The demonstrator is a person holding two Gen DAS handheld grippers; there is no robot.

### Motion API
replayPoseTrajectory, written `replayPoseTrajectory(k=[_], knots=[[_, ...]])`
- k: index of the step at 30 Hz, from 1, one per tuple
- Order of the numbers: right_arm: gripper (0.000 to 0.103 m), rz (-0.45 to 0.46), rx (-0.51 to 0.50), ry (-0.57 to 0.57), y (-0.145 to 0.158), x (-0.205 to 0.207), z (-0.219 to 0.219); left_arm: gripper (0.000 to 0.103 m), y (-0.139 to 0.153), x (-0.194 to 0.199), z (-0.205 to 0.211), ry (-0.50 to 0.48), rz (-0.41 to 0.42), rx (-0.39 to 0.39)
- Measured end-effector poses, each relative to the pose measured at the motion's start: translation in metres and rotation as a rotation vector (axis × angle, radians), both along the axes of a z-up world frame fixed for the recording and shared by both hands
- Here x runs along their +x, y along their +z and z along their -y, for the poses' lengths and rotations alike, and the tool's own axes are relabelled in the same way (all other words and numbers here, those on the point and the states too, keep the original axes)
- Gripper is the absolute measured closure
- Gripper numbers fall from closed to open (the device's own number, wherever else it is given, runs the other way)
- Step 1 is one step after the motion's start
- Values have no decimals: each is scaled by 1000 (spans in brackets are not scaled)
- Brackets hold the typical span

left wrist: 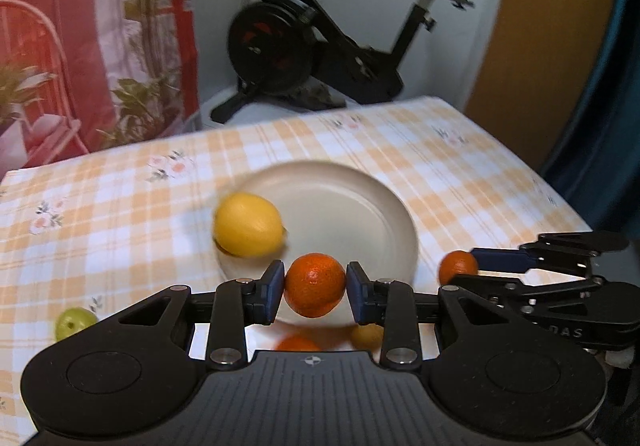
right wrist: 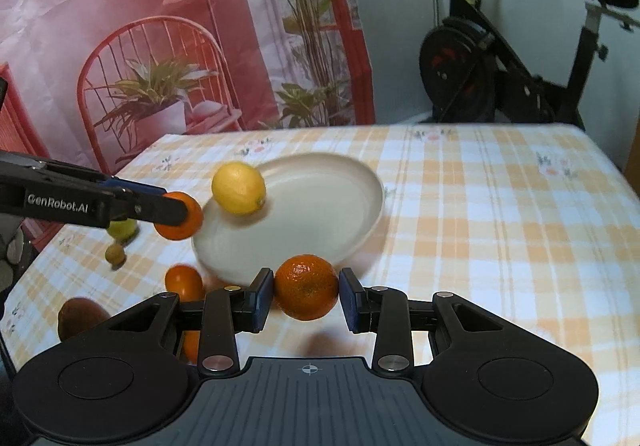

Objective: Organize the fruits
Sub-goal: 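Carry both tangerines onto the plate beside the lemon and open both grippers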

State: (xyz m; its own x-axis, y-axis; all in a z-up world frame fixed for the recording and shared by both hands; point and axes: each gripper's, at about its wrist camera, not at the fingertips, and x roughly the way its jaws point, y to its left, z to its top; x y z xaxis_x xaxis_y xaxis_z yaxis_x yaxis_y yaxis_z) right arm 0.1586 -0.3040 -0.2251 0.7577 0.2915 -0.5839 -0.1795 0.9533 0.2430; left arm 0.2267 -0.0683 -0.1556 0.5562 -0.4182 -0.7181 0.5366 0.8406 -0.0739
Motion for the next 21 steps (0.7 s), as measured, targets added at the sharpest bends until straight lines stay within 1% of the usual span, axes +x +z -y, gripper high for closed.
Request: replayPoseTrajectory(k=[4, 7, 12, 17, 21], knots=[[70, 43, -38, 24, 16, 18, -1, 67, 7, 12, -6, 42, 16, -8], [70, 65, -65, 45, 27, 37, -4, 67, 8, 22, -8, 56, 22, 3], [70, 89, -104, 80, 38, 74, -9, 67, -1, 32, -5, 53, 13, 25], [70, 82, -115, 80, 38, 114, -10, 67, -14, 39, -1, 53, -11, 34], [70, 64, -124, 98, 29, 140, -14, 67, -23, 45, 1, 54, -22, 54]])
